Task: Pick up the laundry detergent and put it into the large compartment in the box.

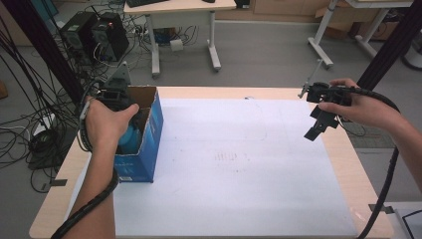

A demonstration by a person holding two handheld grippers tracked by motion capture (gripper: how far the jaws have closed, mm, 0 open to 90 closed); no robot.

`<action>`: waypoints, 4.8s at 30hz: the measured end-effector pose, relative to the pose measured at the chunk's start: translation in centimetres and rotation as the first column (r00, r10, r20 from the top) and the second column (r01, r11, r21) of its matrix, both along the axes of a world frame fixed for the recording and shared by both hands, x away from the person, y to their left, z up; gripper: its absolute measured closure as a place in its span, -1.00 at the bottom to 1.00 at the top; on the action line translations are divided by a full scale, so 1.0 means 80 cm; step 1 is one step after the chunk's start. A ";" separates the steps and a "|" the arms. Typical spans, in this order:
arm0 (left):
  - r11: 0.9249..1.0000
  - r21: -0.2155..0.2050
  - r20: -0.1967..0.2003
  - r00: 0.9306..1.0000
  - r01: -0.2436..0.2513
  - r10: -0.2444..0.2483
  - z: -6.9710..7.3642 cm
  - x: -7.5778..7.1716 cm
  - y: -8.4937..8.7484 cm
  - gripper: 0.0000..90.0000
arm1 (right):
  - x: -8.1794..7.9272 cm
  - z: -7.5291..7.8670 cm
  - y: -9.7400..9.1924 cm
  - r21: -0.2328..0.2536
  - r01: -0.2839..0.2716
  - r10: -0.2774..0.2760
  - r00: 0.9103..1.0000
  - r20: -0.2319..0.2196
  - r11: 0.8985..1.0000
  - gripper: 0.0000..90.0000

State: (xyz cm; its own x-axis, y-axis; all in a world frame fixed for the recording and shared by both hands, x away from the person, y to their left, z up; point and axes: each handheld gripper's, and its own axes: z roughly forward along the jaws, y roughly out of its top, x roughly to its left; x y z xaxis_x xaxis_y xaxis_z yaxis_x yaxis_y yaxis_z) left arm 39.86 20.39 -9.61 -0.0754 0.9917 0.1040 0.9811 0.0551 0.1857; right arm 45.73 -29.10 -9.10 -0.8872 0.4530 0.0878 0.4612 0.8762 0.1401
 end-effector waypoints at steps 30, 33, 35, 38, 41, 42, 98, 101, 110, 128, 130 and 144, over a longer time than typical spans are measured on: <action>0.999 0.049 -0.031 0.999 0.010 -0.009 -0.026 0.014 -0.010 -0.14 | 0.009 -0.009 0.012 -0.014 -0.009 0.009 1.000 -0.010 1.000 -0.90; 0.999 0.054 -0.027 1.000 0.009 -0.008 -0.028 0.014 -0.013 -0.14 | 0.010 -0.010 0.014 -0.013 -0.007 0.007 1.000 -0.013 1.000 -0.90; 0.998 0.054 -0.027 1.000 0.009 -0.007 -0.028 0.014 -0.013 -0.14 | 0.010 -0.010 0.014 -0.012 -0.009 0.008 1.000 -0.013 1.000 -0.89; 0.999 0.050 -0.028 1.000 0.004 -0.003 -0.029 0.017 -0.011 -0.14 | 0.011 -0.012 0.014 -0.008 -0.007 0.006 1.000 -0.017 1.000 -0.90; 0.999 0.047 -0.023 1.000 0.000 0.001 -0.029 0.017 -0.010 -0.15 | 0.011 -0.012 0.014 -0.010 -0.012 0.012 1.000 -0.014 1.000 -0.90; 0.999 0.045 -0.025 1.000 -0.001 0.002 -0.029 0.018 -0.009 -0.15 | 0.011 -0.012 0.014 -0.011 -0.012 0.012 1.000 -0.013 1.000 -0.90; 0.999 0.002 0.089 0.995 0.037 -0.037 0.048 -0.046 -0.021 -0.75 | -0.008 0.000 0.013 -0.005 -0.014 0.014 1.000 0.002 1.000 -0.90; 0.999 -0.001 0.105 0.993 0.047 -0.047 0.053 -0.052 -0.024 -0.77 | -0.012 0.002 0.013 -0.005 -0.016 0.016 1.000 0.005 1.000 -0.90; 0.996 -0.012 0.154 0.984 0.094 -0.091 0.067 -0.065 -0.044 -0.81 | -0.018 0.009 0.009 -0.002 -0.013 0.013 1.000 0.015 1.000 -0.90; 0.981 -0.020 0.175 0.966 0.194 -0.187 0.077 -0.056 -0.094 -0.82 | -0.020 0.006 -0.001 0.012 -0.019 0.019 1.000 0.008 1.000 -0.90; 0.979 -0.019 0.173 0.965 0.202 -0.196 0.077 -0.055 -0.097 -0.82 | -0.021 0.006 -0.004 0.016 -0.015 0.014 1.000 0.011 1.000 -0.90; 0.975 -0.038 0.155 0.966 0.217 -0.209 0.068 -0.045 -0.101 -0.82 | -0.022 0.007 -0.007 0.021 -0.016 0.015 1.000 0.020 1.000 -0.90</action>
State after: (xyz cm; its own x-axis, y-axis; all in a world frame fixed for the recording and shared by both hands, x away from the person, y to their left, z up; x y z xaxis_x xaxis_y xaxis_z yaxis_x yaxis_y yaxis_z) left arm 36.24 12.35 -4.17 0.1275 0.9904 0.0532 0.9326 -0.1379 0.3335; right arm 43.94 -29.66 -8.56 -0.8957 0.4376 0.0794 0.4447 0.8799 0.1672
